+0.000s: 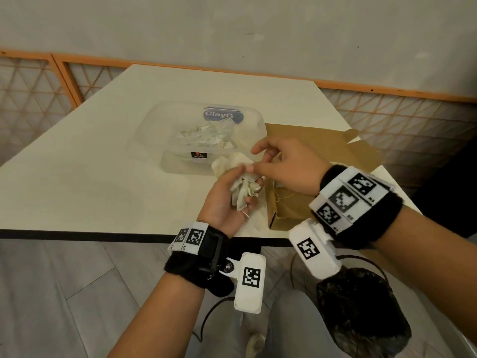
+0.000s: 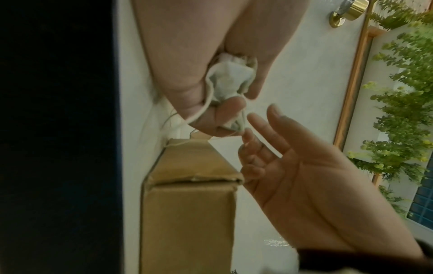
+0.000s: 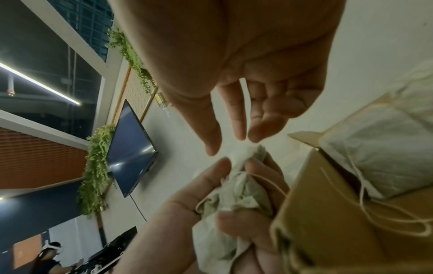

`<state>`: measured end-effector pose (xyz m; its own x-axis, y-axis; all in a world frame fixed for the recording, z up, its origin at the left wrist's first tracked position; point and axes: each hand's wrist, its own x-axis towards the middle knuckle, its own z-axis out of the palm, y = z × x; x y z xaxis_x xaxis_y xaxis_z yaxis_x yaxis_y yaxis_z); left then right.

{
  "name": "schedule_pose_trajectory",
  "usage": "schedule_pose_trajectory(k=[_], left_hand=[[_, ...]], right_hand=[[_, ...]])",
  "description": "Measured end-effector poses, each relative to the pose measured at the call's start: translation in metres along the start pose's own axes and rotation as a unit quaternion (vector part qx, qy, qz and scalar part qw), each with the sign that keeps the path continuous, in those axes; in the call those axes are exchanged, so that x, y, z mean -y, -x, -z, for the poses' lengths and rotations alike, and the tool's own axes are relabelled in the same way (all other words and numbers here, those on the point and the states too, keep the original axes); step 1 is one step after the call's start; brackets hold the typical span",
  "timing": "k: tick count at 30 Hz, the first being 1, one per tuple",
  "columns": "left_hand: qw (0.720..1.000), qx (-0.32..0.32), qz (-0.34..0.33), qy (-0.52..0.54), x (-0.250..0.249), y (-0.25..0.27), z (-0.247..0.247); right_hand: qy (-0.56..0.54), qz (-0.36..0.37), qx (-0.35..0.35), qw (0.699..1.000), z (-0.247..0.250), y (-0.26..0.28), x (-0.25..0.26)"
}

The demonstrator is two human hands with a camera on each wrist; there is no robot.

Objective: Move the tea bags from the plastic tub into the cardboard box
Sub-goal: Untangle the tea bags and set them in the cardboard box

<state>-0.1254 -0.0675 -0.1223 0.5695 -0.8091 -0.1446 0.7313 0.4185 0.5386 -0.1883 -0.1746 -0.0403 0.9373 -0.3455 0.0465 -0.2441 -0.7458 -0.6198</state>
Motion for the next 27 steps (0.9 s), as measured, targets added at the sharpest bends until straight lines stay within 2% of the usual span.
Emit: schedule_pose_trajectory(k=[3, 6, 10, 16, 18, 22, 27], left_hand=[[0.999, 0.011, -0.015, -0.051, 0.003, 0.001, -0.002], [0.995, 0.025, -0.025, -0.094, 0.005, 0.0, -0.002], [0.986, 0.007, -0.055, -0.159, 0.008, 0.003, -0.006], [0.98, -0.008, -0.078, -0.185, 0.009, 0.004, -0.008], [0.977, -0.004, -0.087, -0.197, 0.011, 0.004, -0.008], [0.969, -0.008, -0.097, -0.226, 0.013, 0.007, -0.01], [0.975, -0.019, -0.094, -0.202, 0.009, 0.008, -0.01]], right_hand=[[-0.046, -0.02, -0.024, 0.998, -0.01, -0.008, -0.001], [-0.056, -0.021, -0.016, 0.998, -0.007, -0.014, -0.003], [-0.06, -0.007, 0.007, 0.998, -0.002, -0.014, -0.006], [-0.11, -0.033, -0.034, 0.993, 0.025, -0.012, -0.015], [-0.12, -0.039, -0.019, 0.992, 0.031, -0.012, -0.017], [-0.105, -0.06, 0.033, 0.992, 0.028, -0.011, -0.013], [-0.041, -0.088, 0.014, 0.995, 0.051, -0.007, -0.02]])
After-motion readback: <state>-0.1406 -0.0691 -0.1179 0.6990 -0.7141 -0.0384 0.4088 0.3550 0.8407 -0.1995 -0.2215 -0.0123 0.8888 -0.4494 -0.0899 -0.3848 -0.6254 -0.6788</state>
